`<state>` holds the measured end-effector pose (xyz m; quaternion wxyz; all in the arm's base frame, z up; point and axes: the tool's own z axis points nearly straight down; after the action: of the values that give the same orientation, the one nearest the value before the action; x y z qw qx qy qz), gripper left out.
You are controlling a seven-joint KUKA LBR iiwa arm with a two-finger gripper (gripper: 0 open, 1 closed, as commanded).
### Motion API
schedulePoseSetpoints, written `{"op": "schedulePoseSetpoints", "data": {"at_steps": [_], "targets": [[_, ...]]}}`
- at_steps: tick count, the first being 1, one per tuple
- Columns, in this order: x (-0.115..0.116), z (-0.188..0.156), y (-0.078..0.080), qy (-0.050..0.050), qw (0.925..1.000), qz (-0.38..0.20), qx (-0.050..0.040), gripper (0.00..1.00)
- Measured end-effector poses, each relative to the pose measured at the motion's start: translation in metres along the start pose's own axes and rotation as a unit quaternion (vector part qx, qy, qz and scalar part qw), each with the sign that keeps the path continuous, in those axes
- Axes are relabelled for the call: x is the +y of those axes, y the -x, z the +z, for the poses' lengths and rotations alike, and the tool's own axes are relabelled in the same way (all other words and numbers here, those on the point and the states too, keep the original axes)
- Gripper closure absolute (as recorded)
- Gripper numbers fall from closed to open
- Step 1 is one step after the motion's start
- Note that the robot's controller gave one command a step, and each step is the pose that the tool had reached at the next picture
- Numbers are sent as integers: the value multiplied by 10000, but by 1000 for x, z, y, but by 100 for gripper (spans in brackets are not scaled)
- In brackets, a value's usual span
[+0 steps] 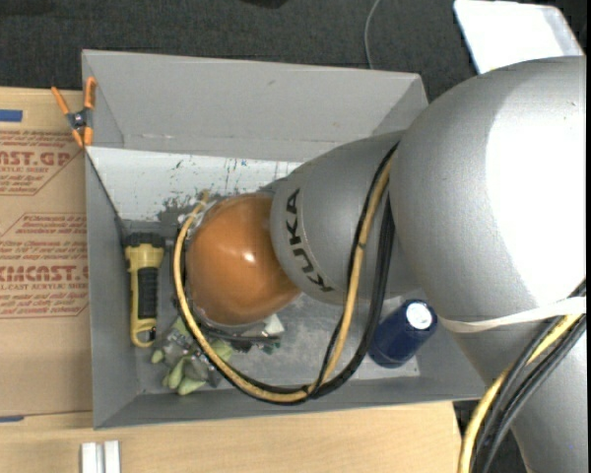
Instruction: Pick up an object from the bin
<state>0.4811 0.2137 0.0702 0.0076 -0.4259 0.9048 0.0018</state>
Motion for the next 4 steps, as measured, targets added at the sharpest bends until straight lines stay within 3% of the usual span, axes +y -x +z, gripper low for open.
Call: {"op": "schedulePoseSetpoints", "data": {"at_steps": [1, 2, 4], "targets": [[2, -17, -3, 25, 10000, -3, 49, 100], [0, -52, 0, -3, 10000, -1, 5, 100], [0, -101, 1, -1, 10000, 3, 6, 100]]}}
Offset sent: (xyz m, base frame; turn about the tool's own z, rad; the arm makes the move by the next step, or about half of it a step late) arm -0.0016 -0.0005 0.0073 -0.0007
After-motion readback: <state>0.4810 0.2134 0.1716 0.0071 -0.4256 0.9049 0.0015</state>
